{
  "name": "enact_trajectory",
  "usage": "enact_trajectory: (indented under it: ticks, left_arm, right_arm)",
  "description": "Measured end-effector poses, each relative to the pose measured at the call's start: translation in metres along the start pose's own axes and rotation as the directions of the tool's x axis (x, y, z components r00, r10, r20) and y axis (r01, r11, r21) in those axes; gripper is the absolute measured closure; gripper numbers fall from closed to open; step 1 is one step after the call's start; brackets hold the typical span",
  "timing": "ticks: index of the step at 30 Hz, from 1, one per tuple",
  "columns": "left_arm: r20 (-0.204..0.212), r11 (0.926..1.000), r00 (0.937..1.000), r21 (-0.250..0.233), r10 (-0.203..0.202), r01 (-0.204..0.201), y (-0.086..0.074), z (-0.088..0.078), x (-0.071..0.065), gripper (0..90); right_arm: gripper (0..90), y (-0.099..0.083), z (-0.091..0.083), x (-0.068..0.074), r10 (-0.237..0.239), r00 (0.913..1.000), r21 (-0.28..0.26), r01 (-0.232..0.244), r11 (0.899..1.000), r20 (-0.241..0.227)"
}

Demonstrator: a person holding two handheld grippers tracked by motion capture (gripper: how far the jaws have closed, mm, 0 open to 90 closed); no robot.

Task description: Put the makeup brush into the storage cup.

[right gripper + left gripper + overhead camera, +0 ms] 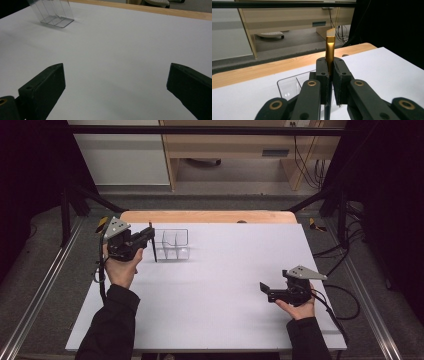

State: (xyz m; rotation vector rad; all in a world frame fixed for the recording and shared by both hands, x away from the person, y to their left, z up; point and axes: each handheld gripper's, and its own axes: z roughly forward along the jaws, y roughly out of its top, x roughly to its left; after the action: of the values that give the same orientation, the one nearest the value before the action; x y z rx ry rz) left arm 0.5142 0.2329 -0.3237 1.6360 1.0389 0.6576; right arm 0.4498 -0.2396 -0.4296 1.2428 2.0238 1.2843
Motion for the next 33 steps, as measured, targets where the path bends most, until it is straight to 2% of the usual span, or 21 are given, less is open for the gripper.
enact_trajectory:
  ticks: [14, 33]
  left_arm:
    - [-0.022, 0.9999, 0.9997, 0.013, -0.008, 0.009, 0.01, 0.02, 0.012, 82.8]
    - [-0.058, 0.9998, 0.9982, -0.008, -0.017, 0.016, 0.028, 0.041, 0.026, 82.8]
  right_arm:
    - [2.6, -0.001, 0.002, 0.0, 0.008, 1.0, 0.007, -0.008, 1.0, -0.003]
    - [2.6, 0.0, 0.0, -0.002, 0.013, 0.9999, -0.002, -0.013, 1.0, 0.002]
